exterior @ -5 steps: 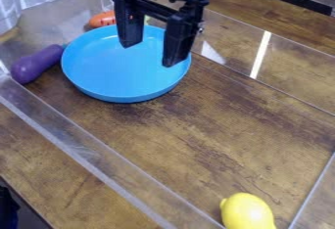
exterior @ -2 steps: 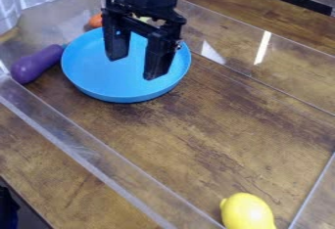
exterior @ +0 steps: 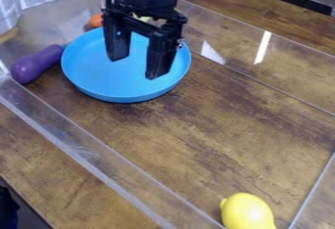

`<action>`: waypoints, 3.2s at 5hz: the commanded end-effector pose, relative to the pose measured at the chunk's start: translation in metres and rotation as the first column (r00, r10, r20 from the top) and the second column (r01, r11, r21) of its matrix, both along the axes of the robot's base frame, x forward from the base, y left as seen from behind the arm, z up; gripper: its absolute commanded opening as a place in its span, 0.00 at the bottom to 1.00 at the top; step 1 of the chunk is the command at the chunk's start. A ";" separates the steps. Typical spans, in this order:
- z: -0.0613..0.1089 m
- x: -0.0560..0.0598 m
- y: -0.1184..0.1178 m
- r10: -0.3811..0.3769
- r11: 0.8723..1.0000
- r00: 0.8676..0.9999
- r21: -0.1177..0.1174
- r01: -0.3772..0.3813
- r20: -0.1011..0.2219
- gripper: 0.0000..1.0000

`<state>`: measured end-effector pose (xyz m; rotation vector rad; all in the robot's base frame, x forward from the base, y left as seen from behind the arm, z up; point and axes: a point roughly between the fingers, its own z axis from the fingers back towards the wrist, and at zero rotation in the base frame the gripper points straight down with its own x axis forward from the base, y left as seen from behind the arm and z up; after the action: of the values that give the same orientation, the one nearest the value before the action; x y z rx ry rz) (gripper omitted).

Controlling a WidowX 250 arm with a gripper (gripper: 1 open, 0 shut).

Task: Remove the carrot from the blue tray and put it on the table

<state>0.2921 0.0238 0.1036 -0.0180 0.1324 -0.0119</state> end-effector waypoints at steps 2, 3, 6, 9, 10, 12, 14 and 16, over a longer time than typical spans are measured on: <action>-0.008 0.022 0.031 0.109 0.994 0.993 -0.004 -0.108 0.046 1.00; -0.010 0.028 0.032 0.034 0.999 0.998 -0.008 -0.034 0.048 1.00; -0.013 0.027 0.031 0.005 1.000 0.998 -0.023 -0.004 0.060 1.00; 0.003 0.047 0.080 0.099 0.995 0.991 -0.039 -0.096 0.092 1.00; 0.010 0.058 0.093 0.119 0.992 0.988 -0.043 -0.115 0.096 1.00; 0.004 0.069 0.100 0.106 0.993 0.989 -0.058 -0.100 0.101 1.00; -0.017 0.067 0.099 0.094 0.994 0.990 -0.072 -0.086 0.109 1.00; 0.002 0.067 0.103 0.137 0.987 0.981 -0.103 -0.123 0.138 1.00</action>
<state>0.3556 0.1143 0.0797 -0.1436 0.0624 0.0898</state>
